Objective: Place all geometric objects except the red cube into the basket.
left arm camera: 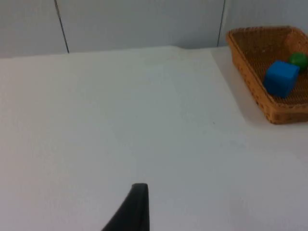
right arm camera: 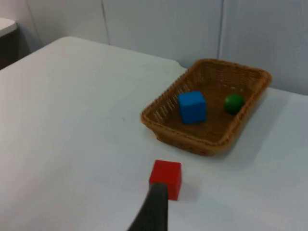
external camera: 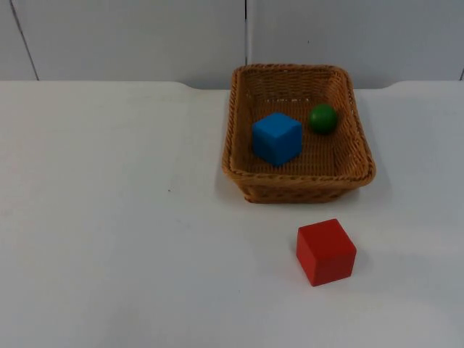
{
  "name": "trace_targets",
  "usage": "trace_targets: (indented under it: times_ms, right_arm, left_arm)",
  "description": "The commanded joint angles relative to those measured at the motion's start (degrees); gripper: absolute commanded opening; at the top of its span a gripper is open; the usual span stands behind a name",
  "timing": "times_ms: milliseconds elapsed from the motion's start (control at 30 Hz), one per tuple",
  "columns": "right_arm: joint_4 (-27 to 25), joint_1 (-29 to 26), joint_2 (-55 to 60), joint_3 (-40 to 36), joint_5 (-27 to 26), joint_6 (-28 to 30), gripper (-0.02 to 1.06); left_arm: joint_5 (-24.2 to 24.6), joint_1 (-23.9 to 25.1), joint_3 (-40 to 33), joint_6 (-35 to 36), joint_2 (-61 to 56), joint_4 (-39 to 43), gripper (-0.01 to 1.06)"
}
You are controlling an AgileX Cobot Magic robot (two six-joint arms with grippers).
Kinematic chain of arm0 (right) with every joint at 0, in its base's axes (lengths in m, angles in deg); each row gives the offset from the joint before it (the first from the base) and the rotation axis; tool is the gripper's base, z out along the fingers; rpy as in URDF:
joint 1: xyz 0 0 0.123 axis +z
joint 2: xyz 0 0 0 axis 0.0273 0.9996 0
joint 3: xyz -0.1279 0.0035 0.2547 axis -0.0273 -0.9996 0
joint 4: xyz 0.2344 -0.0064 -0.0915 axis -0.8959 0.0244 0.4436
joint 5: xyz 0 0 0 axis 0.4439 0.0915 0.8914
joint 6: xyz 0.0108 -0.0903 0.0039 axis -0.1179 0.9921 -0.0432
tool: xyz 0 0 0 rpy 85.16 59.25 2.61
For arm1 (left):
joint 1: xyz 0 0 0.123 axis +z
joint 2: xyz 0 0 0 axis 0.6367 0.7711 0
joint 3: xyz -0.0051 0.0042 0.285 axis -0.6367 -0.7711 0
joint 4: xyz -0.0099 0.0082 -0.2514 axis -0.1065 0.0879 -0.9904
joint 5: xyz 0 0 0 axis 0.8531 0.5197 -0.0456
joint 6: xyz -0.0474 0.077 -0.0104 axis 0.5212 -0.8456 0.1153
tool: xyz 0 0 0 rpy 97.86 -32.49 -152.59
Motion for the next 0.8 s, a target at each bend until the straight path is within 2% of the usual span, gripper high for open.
trace_targets:
  times_ms: [0,200,333,433,767]
  right_arm:
    - [2.27,0.0,-2.23,-0.62,2.97,-1.95,0.78]
    - [2.65,-0.14,-3.07,-3.39,8.53,-2.41,0.78]
    - [2.13,-0.14,-3.07,-3.41,8.63,-1.5,0.78]
    - [0.29,-0.14,-3.07,-3.41,8.63,1.41,0.78]
    - [1.54,-0.14,-3.07,-3.41,8.67,-0.72,0.78]
  left_arm:
    - [0.44,0.14,-0.59,0.52,-0.26,0.25,1.0]
    - [1.04,0.14,-0.72,0.4,-0.26,1.88,1.0]
    - [1.93,0.14,-1.23,0.4,-0.26,2.68,1.0]
    - [2.05,0.14,-1.4,0.51,-0.26,2.92,1.0]
    - [2.05,0.14,-1.4,0.51,-0.26,2.92,1.0]
